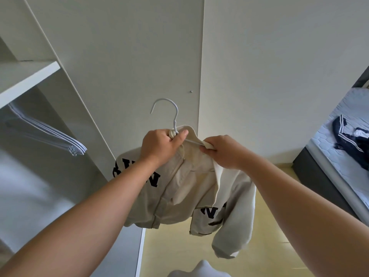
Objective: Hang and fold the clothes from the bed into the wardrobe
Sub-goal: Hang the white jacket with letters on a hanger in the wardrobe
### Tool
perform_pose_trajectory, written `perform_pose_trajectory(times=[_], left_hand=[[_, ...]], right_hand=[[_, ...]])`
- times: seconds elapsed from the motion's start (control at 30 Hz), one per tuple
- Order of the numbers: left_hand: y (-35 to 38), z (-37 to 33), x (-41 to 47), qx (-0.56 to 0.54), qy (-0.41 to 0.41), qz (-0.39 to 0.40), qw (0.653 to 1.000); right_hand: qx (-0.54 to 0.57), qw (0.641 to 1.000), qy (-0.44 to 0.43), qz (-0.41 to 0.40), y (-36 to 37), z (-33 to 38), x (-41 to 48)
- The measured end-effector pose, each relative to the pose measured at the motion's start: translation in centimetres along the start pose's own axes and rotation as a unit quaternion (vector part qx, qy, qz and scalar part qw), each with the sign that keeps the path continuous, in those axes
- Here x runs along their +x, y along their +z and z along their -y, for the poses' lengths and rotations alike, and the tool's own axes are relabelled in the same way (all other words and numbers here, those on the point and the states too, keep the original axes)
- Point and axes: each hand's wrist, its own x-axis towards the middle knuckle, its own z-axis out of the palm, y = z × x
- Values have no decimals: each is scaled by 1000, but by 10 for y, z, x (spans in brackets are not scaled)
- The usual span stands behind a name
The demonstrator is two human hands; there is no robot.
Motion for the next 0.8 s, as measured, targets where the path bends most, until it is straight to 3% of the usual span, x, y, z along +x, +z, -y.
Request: perform_pose_trajectory(times=[0.17,0.3,0.4,0.5,0.6,0.63,0.7,0.8], left_hand=[[-4,8,1,-51,9,86,995],[3,14,-3,-16,13,167,986],[4,12,-5,-51,-12,202,978],[-5,11,1,-145,-22,237,960],[-19,24,9,-234,-33,211,949],[-21,30,11,-229,-46,190,954],[-23,47,13,-119,-66,166,977],[-17,75,14,85,-70,237,965]], right_hand=[[0,1000,13,26,-5,-1,4],[-17,1000,19,1,6,0,4],[-68,997,23,-7,11,4,7],[-63,996,17,-61,13,0,8],[-40,986,-9,-159,15,-8,8],[-41,981,-22,-189,15,-10,8],[-51,971,-42,-232,15,-14,8],[-70,960,-56,-266,18,-20,9]])
